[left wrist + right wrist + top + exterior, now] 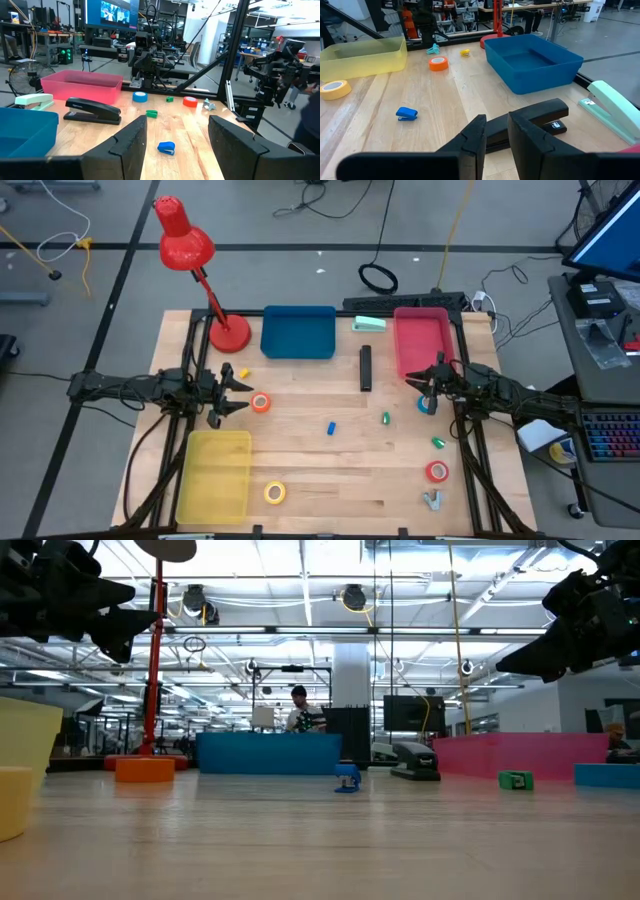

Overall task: Pick and place Stapler, Stapler remover, tape
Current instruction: Put the black stapler into the yellow bin

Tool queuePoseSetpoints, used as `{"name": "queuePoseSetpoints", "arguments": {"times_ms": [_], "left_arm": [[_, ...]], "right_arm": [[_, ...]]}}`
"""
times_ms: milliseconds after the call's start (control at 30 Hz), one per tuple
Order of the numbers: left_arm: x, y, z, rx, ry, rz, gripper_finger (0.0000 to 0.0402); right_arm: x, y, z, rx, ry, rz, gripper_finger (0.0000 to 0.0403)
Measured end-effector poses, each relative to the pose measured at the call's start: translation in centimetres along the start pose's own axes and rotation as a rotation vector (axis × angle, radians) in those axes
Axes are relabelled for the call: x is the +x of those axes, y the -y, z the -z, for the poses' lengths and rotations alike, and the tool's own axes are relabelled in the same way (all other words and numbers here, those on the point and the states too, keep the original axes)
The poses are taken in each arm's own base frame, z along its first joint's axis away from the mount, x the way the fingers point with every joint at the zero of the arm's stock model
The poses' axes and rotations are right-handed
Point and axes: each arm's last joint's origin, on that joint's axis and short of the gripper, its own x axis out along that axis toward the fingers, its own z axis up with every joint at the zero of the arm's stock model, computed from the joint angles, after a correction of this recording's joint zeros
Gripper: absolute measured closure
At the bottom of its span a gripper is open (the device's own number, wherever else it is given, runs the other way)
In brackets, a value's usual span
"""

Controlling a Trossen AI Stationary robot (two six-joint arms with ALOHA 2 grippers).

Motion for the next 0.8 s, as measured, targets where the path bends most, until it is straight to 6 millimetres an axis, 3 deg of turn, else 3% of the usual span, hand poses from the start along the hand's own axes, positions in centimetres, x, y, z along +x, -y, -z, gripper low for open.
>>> {"name": "queuePoseSetpoints", "arguments": {"times_ms": [167, 433, 600, 800], "left_arm": [[0.0, 0.0, 0.0, 0.006, 0.000, -0.001, 0.0190], [0.0, 0.0, -0.6, 0.045, 0.066, -0.026, 0.0190], [-0.2, 0.0, -1.9, 0.052, 0.205, -0.063, 0.0190], [-0.6, 0.2, -3.4, 0.039, 0.367, -0.063, 0.0190]], "right_arm": [[0.0, 0.0, 0.0, 0.031, 0.000, -0.003, 0.0332], [0.0, 0.0, -0.5, 0.220, 0.047, -0.012, 0.0332], [-0.2, -0.1, -1.8, 0.381, 0.179, -0.049, 0.0332], [-0.4, -0.2, -2.9, 0.422, 0.295, -0.085, 0.0332]]}}
